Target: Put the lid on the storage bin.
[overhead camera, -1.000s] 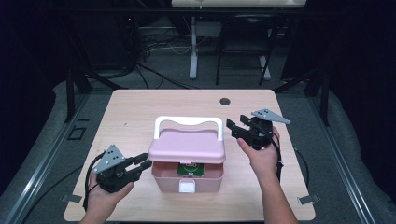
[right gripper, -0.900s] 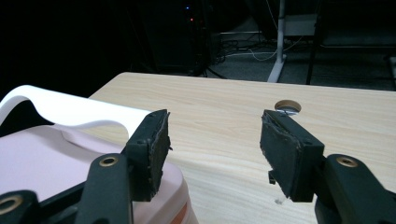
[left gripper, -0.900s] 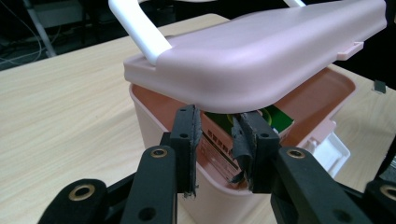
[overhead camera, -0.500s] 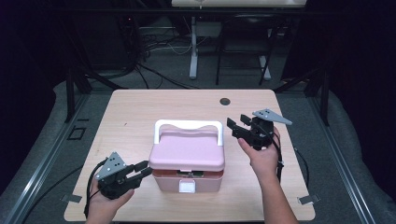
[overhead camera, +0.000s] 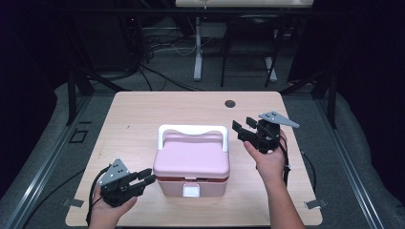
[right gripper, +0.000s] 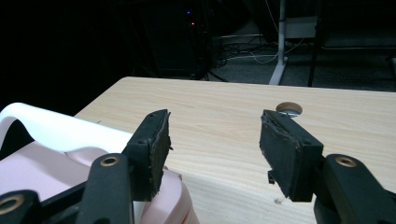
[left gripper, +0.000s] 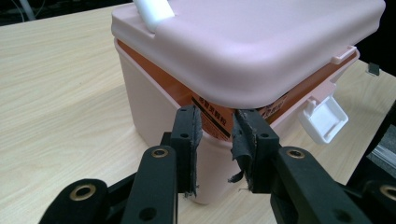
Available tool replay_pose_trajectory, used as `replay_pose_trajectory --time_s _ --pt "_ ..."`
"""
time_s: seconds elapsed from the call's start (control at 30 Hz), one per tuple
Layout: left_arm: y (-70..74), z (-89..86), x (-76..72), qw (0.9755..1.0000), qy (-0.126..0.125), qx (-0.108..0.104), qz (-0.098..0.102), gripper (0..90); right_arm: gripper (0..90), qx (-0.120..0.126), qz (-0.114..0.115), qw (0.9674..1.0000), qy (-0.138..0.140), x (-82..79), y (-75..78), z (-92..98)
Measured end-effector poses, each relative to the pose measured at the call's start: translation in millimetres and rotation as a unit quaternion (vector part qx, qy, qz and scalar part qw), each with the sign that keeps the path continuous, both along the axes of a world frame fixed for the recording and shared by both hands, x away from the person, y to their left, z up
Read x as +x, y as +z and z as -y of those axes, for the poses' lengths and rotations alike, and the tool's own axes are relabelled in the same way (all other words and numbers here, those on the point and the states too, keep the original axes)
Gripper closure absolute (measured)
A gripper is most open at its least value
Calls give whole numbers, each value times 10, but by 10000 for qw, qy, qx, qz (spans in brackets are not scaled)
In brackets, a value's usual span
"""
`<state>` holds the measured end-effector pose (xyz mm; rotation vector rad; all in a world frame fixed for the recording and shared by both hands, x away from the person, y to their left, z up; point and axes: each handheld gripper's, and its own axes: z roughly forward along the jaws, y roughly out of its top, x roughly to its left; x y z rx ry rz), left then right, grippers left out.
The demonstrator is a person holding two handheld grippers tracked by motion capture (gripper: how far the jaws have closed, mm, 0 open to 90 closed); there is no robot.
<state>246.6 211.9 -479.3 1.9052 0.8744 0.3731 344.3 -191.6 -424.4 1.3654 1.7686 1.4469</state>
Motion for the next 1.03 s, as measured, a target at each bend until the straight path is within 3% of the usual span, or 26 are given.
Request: replay_pose_trajectory --time_s 0.43,0.7,1.03 --pt "-145 -63 -4 9997 83 17 -247 698 425 92 -9 10000 13 -2 5 21" --pt "-117 -157 17 9992 294 -203 -175 683 425 137 0 9999 26 -7 11 25" --pt "-170 -231 127 9979 605 -202 -145 596 425 112 -28 9999 26 -1 -6 19"
